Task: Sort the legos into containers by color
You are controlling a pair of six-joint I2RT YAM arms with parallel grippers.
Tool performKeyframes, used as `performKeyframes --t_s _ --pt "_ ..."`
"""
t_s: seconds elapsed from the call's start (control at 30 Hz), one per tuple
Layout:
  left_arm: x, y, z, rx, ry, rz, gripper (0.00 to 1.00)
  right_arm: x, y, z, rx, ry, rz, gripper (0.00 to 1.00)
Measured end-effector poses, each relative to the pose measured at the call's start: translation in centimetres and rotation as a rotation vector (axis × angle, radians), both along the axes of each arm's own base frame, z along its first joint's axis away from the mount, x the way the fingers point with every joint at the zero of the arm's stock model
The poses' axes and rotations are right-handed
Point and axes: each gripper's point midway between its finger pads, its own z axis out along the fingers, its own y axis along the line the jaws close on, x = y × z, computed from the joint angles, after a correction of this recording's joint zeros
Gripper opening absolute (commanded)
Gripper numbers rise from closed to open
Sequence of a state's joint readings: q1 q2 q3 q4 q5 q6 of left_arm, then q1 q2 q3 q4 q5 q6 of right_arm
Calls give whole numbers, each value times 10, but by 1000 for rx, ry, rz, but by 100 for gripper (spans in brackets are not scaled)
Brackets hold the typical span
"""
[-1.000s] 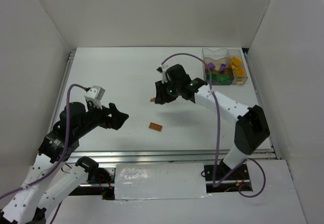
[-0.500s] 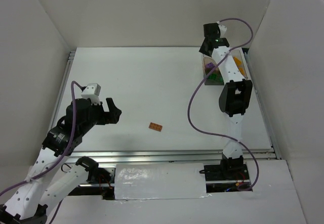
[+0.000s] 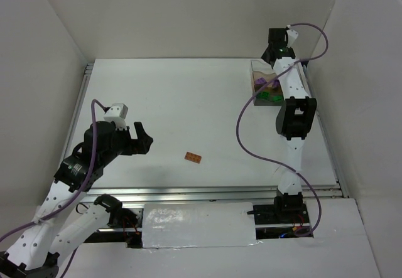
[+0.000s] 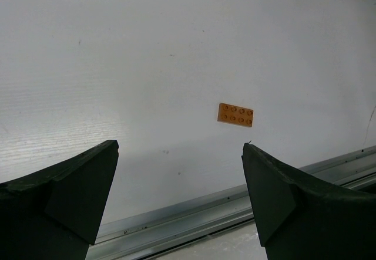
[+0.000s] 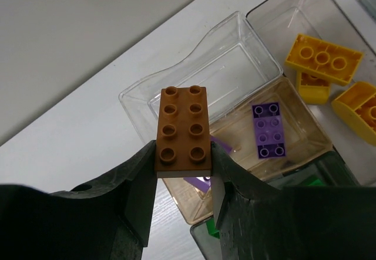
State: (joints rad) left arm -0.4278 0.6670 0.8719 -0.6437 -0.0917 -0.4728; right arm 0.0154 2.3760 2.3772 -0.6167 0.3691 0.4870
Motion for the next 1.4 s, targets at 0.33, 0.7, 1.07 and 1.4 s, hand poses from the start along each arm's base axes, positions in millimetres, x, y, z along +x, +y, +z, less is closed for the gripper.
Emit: performKeyframes --t_s 0.33,0.7,1.07,1.4 --pt "0 -3 -2 2 10 -14 99 12 -20 -49 117 25 -35 8" --pt "-1 -5 -3 2 12 -21 99 19 -39 -54 216 -23 -107 15" --pt "-1 -5 -3 3 12 -24 99 24 -28 -81 305 -6 -103 49" --pt "-3 -8 -2 2 11 -35 100 29 -22 -77 353 -30 -85 65"
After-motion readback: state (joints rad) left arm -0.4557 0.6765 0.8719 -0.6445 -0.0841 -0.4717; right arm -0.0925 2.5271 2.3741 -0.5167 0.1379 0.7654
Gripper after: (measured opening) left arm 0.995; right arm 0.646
